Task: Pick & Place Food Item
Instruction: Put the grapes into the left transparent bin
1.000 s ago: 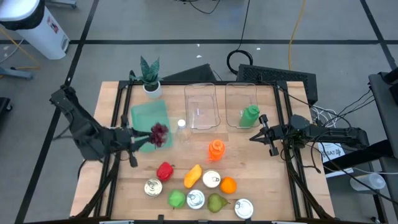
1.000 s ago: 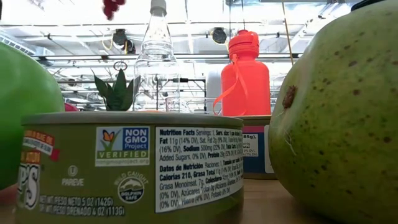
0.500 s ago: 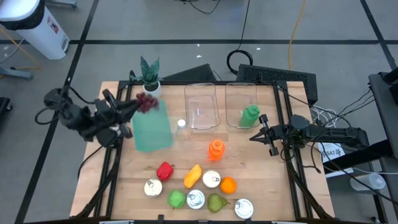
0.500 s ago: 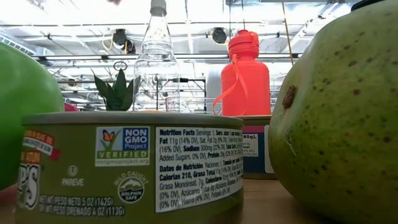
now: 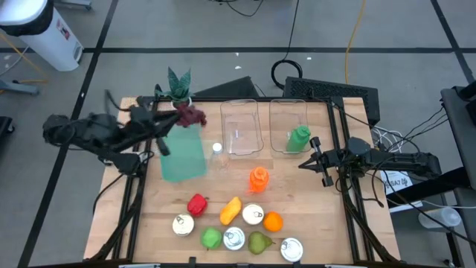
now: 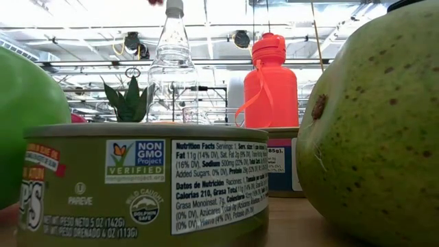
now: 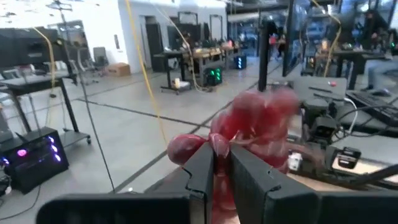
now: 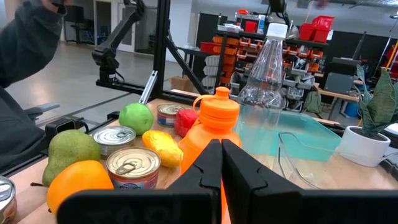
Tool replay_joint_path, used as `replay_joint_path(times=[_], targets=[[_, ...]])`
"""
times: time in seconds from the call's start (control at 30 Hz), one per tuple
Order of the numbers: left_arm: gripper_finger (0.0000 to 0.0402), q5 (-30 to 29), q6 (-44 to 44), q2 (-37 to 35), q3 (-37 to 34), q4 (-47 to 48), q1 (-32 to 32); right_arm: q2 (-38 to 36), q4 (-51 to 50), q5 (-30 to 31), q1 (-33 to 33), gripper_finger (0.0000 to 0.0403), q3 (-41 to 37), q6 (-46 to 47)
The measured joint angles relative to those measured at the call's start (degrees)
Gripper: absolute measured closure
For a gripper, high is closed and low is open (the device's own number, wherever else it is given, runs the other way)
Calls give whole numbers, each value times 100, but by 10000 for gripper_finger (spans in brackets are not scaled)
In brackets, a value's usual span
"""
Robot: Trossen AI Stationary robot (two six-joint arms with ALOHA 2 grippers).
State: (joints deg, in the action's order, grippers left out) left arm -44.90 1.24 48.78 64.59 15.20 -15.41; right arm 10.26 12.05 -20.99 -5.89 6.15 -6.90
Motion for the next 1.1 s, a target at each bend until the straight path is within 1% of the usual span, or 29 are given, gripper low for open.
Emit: replay_joint_path(times=[0.1,0.4,0.63,0.77,0.9,1.03,1.1], targets=[[352,517,-31,394,267,46,574,0,3,0,0,403,0,0],[352,2405,-160,1827,1127,160,2259,-2,-13,-2,0,403,0,0],[352,3689,-56,2876,1325,192,3274,-2,-31,-4,0,403,0,0],[352,4258,25,3319,1330,248,3670,0,-31,-4,0,403,0,0],[352,4733,124,3719,1330,412,3901,-2,-28,-4,0,403,0,-57],[352,4937,295,4100,1330,617,4002,-1,-26,-4,0,403,0,-129],[352,4948,399,4270,1330,699,4015,1,-27,-4,0,403,0,-129]])
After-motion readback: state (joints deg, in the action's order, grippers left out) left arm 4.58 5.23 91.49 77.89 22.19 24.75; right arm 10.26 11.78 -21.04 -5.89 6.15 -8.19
